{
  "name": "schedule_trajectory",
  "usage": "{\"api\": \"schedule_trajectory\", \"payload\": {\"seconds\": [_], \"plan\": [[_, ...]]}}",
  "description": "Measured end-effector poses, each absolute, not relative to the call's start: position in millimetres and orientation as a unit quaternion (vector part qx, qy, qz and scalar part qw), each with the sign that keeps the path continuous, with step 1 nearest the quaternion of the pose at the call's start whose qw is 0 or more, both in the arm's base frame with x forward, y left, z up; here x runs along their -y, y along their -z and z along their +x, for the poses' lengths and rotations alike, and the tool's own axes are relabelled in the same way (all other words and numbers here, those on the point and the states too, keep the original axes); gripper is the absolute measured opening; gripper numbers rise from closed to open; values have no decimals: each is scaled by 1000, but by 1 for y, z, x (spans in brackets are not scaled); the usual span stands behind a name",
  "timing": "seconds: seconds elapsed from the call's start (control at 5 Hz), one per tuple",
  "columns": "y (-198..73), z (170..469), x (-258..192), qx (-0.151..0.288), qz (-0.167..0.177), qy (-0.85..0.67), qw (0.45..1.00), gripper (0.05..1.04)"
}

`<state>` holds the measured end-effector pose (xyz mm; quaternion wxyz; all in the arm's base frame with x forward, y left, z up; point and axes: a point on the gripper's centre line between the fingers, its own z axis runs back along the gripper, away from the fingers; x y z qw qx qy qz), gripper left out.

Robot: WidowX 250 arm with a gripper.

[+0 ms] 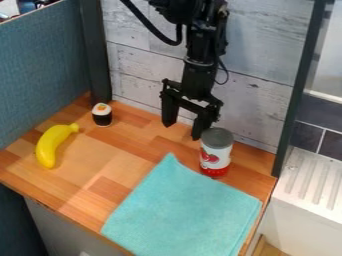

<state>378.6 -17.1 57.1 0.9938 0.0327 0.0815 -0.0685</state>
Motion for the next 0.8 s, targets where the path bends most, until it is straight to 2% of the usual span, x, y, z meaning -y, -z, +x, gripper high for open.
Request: {"api": "schedule_trajectory", "payload": {"seconds": [0.2,0.6,0.8], "plan": [[-57,380,37,-72,9,62,995,1000],[-49,368,49,-86,-4,44,995,1000],[-77,366,42,-59,13,31,998,1000]]}}
